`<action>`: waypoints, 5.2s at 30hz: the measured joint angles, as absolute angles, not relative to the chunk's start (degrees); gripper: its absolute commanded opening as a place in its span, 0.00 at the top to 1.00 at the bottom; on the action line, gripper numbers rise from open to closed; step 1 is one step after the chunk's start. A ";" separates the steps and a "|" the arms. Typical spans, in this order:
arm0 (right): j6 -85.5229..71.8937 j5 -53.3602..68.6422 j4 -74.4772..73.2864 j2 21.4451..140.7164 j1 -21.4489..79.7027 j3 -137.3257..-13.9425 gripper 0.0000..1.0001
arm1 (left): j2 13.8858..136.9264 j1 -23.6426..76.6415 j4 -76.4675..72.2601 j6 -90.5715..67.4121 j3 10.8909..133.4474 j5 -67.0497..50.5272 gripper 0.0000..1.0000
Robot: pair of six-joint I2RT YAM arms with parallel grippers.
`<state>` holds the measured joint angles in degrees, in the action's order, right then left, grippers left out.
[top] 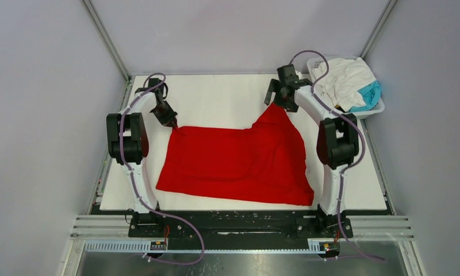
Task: Fold and stack the t-shirts
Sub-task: Grab the side of the flattened tshirt furthest away from the robot with both arms, then fold the other side of the tshirt into a rectangle, then rotate the tshirt 90 degrees
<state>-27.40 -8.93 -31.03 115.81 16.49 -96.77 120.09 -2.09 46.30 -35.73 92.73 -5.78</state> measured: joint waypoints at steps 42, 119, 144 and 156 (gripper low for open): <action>-34.04 13.28 -29.80 138.89 13.34 -117.51 0.44 | 117.43 -2.11 43.57 -35.38 90.28 -7.40 1.00; -43.42 -0.69 -39.75 50.98 39.03 -26.72 0.22 | 84.16 -6.76 38.39 -40.49 50.35 1.56 0.61; -35.86 -3.27 -26.17 67.44 34.74 -48.53 0.00 | 88.09 7.68 32.08 -42.35 55.24 -7.03 0.01; -41.19 -1.34 -16.86 87.39 22.55 -45.91 0.01 | 92.86 2.87 27.35 -42.74 52.99 -9.30 0.01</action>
